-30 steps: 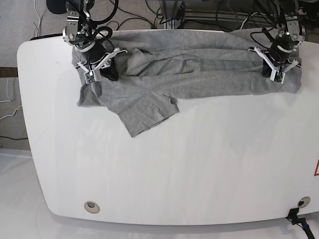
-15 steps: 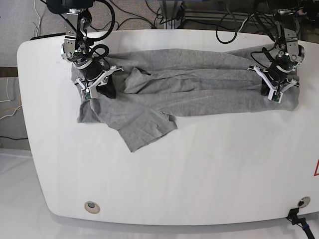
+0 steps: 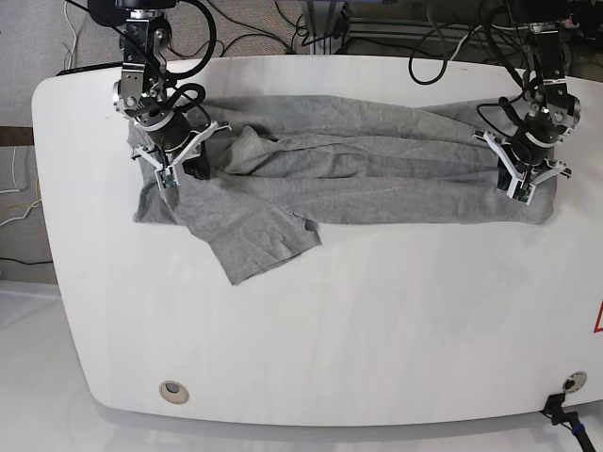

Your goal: Fold the T-shirt properly

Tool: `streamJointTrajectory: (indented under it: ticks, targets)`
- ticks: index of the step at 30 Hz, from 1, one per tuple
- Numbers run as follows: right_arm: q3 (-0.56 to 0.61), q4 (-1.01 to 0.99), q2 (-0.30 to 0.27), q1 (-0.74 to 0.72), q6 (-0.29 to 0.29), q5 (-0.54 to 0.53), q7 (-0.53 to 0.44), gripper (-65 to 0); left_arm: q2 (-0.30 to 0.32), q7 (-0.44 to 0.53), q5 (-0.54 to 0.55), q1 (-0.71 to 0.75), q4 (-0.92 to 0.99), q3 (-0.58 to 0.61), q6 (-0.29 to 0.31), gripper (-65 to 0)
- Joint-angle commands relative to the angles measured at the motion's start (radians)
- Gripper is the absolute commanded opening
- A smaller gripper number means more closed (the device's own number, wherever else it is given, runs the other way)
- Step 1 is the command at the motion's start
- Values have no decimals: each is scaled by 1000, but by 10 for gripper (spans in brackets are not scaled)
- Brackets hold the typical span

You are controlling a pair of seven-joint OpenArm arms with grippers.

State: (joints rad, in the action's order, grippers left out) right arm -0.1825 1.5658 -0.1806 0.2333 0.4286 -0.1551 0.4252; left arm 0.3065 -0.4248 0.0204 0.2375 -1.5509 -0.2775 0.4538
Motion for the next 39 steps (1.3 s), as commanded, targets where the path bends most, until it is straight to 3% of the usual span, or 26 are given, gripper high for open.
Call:
streamJointTrajectory:
  ticks: [1,6,9,16,23,31,39]
  targets:
    - [-2,84,-10,-1,-4,5,33,-650,10,19,5,-5,-24,-7,-8,-650]
    - [-2,204,-9,-27,-4,7,116,-650,7,19,5,-5,-24,-7,-8,-650]
    - [-1,227,-9,-36,-4,5,117,-635,7,19,5,-5,-24,-7,-8,-650]
    - [4,80,-4,-202,-3,4,122,-422,7,19,6,-3,-26,-7,-8,-650]
    - [4,-141,-3,-384,-1,4,119,-300,7,19,6,7,-26,-7,-8,-650]
    - [4,-333,25,-481,36,4,65,-289,7,19,6,7,-26,-7,-8,-650]
    - [5,-509,42,-539,36,12,-22,-292,7,19,6,9,-26,-7,-8,-650]
